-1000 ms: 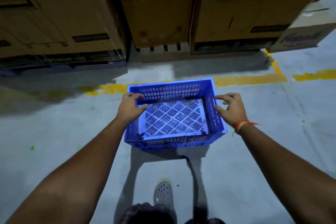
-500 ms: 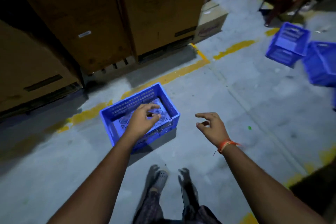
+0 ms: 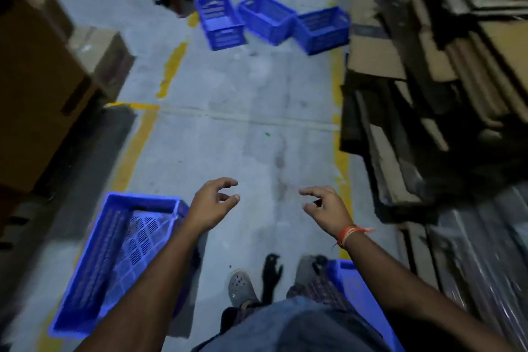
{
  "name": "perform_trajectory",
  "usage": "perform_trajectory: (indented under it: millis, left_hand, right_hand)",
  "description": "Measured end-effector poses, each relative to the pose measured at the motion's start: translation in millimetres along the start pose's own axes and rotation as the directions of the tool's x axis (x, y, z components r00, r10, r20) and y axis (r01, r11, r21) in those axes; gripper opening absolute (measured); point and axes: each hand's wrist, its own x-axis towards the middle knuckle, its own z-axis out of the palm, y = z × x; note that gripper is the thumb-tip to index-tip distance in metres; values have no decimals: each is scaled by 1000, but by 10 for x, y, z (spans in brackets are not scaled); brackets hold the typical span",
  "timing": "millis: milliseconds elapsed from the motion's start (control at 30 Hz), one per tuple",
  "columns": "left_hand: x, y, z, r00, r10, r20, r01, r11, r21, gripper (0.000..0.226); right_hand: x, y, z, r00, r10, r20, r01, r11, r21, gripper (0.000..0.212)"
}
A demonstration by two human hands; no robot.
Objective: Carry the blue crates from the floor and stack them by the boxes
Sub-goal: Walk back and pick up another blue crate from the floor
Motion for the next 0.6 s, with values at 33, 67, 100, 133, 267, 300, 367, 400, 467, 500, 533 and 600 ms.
perform_trajectory:
  millis: [33,67,100,133,267,300,367,400,467,500,533,600]
  left_hand:
    - [57,96,142,998,21,55,-22,1000,16,29]
    - [112,189,289,994,38,107,-41,999,29,28]
    - [155,300,441,986,59,157,-66,997,39,28]
    - [191,414,595,975,82,205,-93,995,47,27]
    - [203,841,1220,928,142,343,-185,978,97,28]
    - [181,923,1370,917,145,371,-199,973,113,28]
    - [120,1057,1652,882,154,445,-247,956,160,28]
    - [89,1112,1790,858,157,489,-277,943,184,28]
    - [34,1220,2043,815,160,558,-324,923,208,28]
    - [10,1275,2166,797,163,582,-343,915,213,29]
    - [-12,1326,2284,781,167,602,-358,909,214,29]
    - [-22,1403,2518,754,179,632,-391,895,213,30]
  right_hand:
    - [-123,134,-107,998,39,-54,-38,999,21,35]
    - [-246,267,-205,992,77,-103,-74,997,38,35]
    - [-370,408,-298,983,109,-148,-102,993,56,36]
    - [-494,550,-381,973,138,-187,-127,989,69,37]
    - [-997,1128,-626,924,261,-280,-223,962,160,43]
    - [-1125,1267,-671,912,288,-293,-242,953,182,42]
    - [-1371,1544,-736,891,336,-305,-277,935,221,36]
    - [-1490,1686,-754,880,356,-314,-292,927,235,34]
    - [-1721,1932,-772,857,411,-310,-331,901,280,34]
    - [-1827,2036,-778,842,436,-317,-347,888,302,34]
    - [-1938,2128,-783,823,464,-328,-370,875,311,34]
    - [-2132,2291,-803,786,507,-355,-391,851,351,33]
